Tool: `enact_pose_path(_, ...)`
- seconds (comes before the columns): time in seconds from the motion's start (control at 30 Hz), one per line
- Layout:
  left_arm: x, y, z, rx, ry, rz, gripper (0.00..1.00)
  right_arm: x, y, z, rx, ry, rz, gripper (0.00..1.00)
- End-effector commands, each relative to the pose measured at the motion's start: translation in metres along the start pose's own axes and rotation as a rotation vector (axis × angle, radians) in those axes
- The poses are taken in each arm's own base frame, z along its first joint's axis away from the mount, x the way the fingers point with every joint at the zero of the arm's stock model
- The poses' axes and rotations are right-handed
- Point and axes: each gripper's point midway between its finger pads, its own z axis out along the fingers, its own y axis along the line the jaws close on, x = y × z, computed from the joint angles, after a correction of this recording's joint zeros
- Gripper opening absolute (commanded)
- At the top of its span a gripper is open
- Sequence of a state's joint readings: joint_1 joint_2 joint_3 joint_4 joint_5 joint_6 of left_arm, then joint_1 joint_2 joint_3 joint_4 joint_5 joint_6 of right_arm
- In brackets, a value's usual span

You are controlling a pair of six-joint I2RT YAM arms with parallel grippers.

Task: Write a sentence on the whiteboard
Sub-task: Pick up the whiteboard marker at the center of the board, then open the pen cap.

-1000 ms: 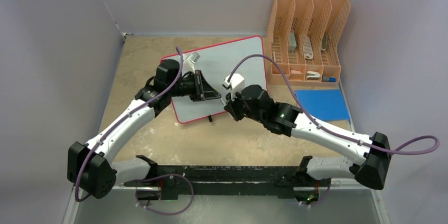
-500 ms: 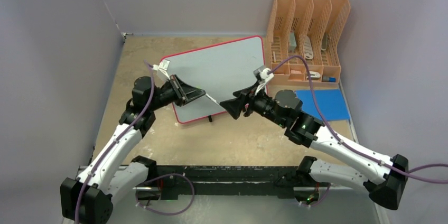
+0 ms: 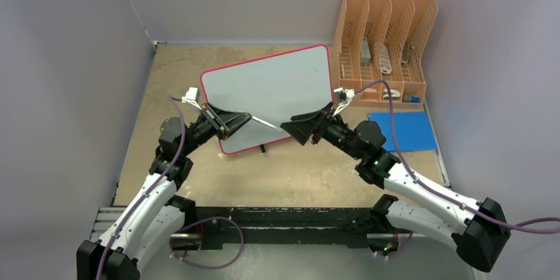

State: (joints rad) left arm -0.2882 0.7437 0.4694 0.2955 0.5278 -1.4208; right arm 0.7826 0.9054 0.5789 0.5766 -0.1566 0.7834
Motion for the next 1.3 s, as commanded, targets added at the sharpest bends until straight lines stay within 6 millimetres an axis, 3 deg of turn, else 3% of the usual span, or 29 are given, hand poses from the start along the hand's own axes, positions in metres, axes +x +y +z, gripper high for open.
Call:
enact_pose_path(0.0,-0.014,-0.031,-0.003,0.137,-0.077,-0.039,0.0,-0.018,0.033,0.003,-0.152,-0.061,0.035,0.8)
enact_pose_path(0.4,-0.017,-0.044,-0.004,0.222,-0.081,-0.118,0.0,-0.021,0.036,0.019,-0.209,-0.098,0.063,0.72)
enact_pose_path(0.83,-0.018,-0.046,-0.001,0.254,-0.092,-0.146,0.0,-0.023,0.043,0.043,-0.244,-0.108,0.054,0.55)
enact_pose_path(1.27,-0.019,-0.046,0.001,0.277,-0.1,-0.142,0.0,-0.028,0.047,0.054,-0.248,-0.114,0.035,0.37)
